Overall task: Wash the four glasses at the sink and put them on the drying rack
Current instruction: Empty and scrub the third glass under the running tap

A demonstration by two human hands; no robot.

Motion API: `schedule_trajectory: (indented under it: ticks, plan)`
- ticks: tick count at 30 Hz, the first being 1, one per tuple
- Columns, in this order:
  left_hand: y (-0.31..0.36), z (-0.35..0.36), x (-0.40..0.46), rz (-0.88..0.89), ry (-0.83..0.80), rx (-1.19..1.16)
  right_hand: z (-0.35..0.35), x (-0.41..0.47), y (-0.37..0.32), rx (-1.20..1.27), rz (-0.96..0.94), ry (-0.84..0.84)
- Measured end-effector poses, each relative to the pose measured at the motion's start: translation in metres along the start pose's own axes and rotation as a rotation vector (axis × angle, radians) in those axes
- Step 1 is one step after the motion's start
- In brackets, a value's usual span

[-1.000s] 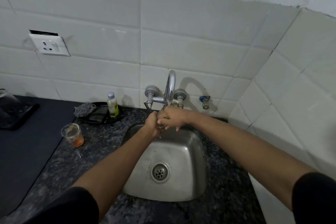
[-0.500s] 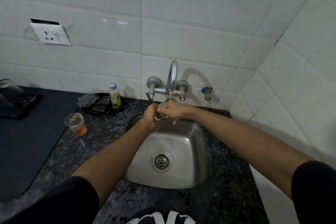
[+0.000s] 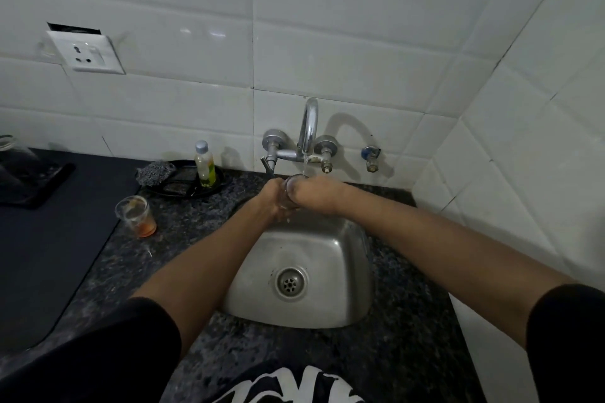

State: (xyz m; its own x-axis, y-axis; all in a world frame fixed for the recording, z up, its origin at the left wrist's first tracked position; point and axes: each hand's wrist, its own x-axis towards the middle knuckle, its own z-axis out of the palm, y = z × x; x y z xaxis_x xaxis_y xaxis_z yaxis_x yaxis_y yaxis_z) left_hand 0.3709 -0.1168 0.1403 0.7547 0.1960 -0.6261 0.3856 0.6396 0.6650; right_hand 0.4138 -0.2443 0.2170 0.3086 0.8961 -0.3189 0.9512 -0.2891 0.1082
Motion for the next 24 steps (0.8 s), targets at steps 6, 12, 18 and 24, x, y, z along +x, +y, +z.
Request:
schedule_trajectory:
  ticks: [6, 12, 18, 24]
  plan:
    - [0.001, 0.005, 0.003, 0.027, -0.029, 0.037, 0.002, 0.000, -0.009, 0.440, 0.154, -0.026]
    - [0.001, -0.002, -0.004, 0.063, -0.155, -0.039, -0.002, 0.000, -0.002, 0.805, 0.284, -0.045]
    - [-0.004, -0.002, -0.010, 0.124, -0.066, -0.055, -0.004, -0.001, -0.003, 0.861, 0.266, -0.102]
    - [-0.004, -0.003, 0.000, 0.042, -0.064, -0.033, 0.003, -0.001, 0.000, 0.396, 0.180, -0.018]
